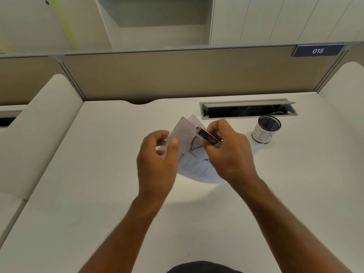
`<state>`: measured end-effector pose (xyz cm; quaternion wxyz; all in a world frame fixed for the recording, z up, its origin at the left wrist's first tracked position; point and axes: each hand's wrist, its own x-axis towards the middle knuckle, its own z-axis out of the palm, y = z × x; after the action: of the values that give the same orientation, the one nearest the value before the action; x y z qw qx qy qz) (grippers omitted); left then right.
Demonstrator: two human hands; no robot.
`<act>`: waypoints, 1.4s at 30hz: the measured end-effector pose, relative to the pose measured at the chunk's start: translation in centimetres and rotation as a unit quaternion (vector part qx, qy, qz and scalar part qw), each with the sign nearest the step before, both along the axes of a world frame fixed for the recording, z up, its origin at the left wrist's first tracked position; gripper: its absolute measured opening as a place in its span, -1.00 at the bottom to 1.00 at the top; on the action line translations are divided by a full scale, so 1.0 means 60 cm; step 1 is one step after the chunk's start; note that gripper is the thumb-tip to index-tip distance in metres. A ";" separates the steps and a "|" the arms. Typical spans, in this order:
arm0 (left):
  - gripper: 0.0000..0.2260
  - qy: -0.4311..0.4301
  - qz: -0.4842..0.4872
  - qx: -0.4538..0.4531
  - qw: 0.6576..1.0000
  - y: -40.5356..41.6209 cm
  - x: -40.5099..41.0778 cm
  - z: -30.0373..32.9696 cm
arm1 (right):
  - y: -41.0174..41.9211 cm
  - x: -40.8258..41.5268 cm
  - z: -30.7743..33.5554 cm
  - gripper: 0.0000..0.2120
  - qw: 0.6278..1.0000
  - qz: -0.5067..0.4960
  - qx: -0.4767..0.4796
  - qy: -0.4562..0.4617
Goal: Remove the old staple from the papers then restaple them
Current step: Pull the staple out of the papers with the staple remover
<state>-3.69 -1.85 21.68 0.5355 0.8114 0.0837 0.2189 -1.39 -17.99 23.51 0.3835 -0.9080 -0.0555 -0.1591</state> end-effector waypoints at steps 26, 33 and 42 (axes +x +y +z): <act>-0.71 0.118 -0.094 -0.359 0.921 0.006 0.001 0.003 | 0.054 -0.062 -0.009 -0.89 0.989 0.033 0.142 0.030; -0.75 0.130 -0.071 -0.391 0.908 -0.007 -0.006 -0.003 | 0.068 -0.057 -0.029 -0.80 0.980 0.020 0.189 0.063; -0.80 0.066 -0.029 -0.361 0.930 -0.027 -0.014 0.004 | 0.082 -0.066 -0.026 -0.84 0.995 0.031 0.097 -0.023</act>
<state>-4.56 -3.44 21.92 0.7918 0.5778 0.1685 0.1040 -5.36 -13.05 21.94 0.4733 -0.8603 -0.0766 -0.1730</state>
